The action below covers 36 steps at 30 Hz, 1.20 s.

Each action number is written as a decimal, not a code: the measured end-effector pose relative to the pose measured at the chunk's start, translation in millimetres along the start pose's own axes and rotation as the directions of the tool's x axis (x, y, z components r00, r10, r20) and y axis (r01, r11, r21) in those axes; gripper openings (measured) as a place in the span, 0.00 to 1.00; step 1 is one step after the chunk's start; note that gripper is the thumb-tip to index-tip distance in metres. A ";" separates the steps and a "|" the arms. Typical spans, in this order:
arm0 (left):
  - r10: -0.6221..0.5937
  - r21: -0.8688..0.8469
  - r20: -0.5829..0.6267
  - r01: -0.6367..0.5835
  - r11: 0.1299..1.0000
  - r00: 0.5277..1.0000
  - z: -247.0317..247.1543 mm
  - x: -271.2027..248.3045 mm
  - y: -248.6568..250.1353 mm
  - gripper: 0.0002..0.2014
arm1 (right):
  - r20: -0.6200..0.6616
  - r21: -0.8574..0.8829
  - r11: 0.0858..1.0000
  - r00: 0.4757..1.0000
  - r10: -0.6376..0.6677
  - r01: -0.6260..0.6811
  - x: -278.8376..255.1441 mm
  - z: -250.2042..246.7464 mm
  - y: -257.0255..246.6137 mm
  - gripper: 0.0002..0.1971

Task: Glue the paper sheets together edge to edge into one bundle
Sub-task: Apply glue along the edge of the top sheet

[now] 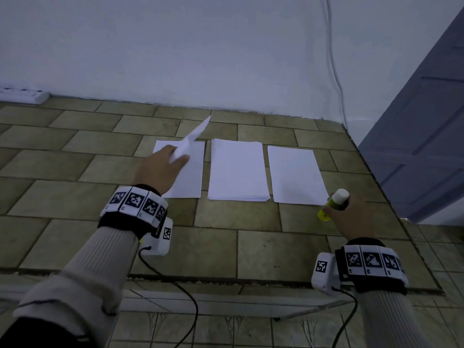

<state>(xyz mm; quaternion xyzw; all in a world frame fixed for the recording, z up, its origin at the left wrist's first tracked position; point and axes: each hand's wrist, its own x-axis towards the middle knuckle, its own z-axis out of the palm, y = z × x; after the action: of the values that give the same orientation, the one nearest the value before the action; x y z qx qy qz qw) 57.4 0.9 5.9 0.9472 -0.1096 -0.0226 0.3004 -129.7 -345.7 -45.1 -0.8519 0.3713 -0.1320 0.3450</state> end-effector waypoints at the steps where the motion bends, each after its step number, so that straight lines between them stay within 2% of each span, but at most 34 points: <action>1: 0.075 -0.038 0.020 -0.075 0.996 0.997 -0.9 -6.1 3.4 0.22 | 0.005 -0.010 1.000 1.000 0.005 -0.005 -0.3 -0.4 -0.4 0.20; 4: 0.308 -0.159 0.157 -0.284 0.945 0.938 2.2 -32.3 14.9 0.22 | 0.009 -0.023 1.000 1.000 0.015 -0.015 -1.8 -2.6 -3.6 0.21; 6: 0.420 -0.196 0.287 -0.377 0.905 0.861 11.1 -45.8 15.3 0.21 | 0.019 -0.019 1.000 1.000 0.020 -0.019 -4.2 -4.8 -6.9 0.22; 10: 0.505 -0.079 0.514 -0.548 0.833 0.693 31.9 -67.1 5.2 0.24 | 0.051 -0.003 1.000 0.999 0.011 -0.011 -6.1 -6.4 -8.8 0.22; 12: 0.481 0.014 0.606 -0.613 0.790 0.633 41.3 -75.9 -2.8 0.26 | 0.061 -0.003 1.000 0.998 0.001 0.000 -7.2 -6.1 -10.1 0.22; 15: 0.351 0.170 0.722 -0.645 0.745 0.596 47.9 -86.4 -11.2 0.25 | 0.066 0.014 1.000 0.997 -0.026 0.026 -11.6 -5.8 -14.8 0.24; 19: 0.361 0.221 0.739 -0.712 0.667 0.568 48.7 -96.3 -16.0 0.28 | 0.119 0.096 0.991 0.988 -0.103 0.092 -17.7 -1.4 -21.4 0.23; 24: 0.311 0.223 0.785 -0.714 0.664 0.535 41.3 -99.0 -14.8 0.39 | 0.177 0.168 0.965 0.957 -0.232 0.203 -30.0 6.8 -41.8 0.16; 26: 0.324 0.190 0.764 -0.676 0.712 0.557 37.4 -100.3 -15.7 0.38 | 0.190 0.196 0.950 0.941 -0.280 0.243 -35.6 11.0 -49.5 0.14; 27: 0.338 0.173 0.730 -0.638 0.750 0.594 35.7 -101.5 -15.6 0.37 | 0.207 0.214 0.942 0.931 -0.301 0.257 -38.3 13.4 -52.9 0.14; 28: 0.342 0.164 0.679 -0.588 0.792 0.650 35.6 -102.6 -16.2 0.37 | 0.228 0.224 0.937 0.920 -0.318 0.268 -40.6 16.7 -55.9 0.13; 30: 0.298 0.212 0.522 -0.459 0.863 0.799 38.9 -105.7 -15.6 0.44 | 0.270 0.240 0.930 0.901 -0.340 0.279 -45.7 26.1 -63.3 0.14; 31: 0.262 0.264 0.445 -0.405 0.875 0.856 41.7 -107.5 -14.7 0.50 | 0.283 0.252 0.927 0.895 -0.345 0.278 -48.5 32.2 -67.5 0.15; 32: 0.224 0.326 0.394 -0.364 0.873 0.891 45.4 -109.3 -14.2 0.56 | 0.283 0.261 0.924 0.893 -0.351 0.281 -51.4 38.7 -71.4 0.17; 34: 0.157 0.428 0.356 -0.311 0.848 0.921 55.8 -112.4 -16.0 0.66 | 0.254 0.267 0.915 0.893 -0.370 0.303 -57.7 51.7 -80.0 0.19; 36: 0.121 0.492 0.368 -0.303 0.816 0.922 63.7 -113.1 -17.5 0.67 | 0.233 0.281 0.908 0.895 -0.380 0.312 -63.4 63.0 -89.6 0.21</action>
<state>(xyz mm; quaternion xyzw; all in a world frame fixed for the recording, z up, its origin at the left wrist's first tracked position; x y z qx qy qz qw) -56.3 3.9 -58.9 0.9580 -0.2650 -0.1099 0.0003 -94.5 -225.4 -27.5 -0.8674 0.1412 -0.1117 0.4639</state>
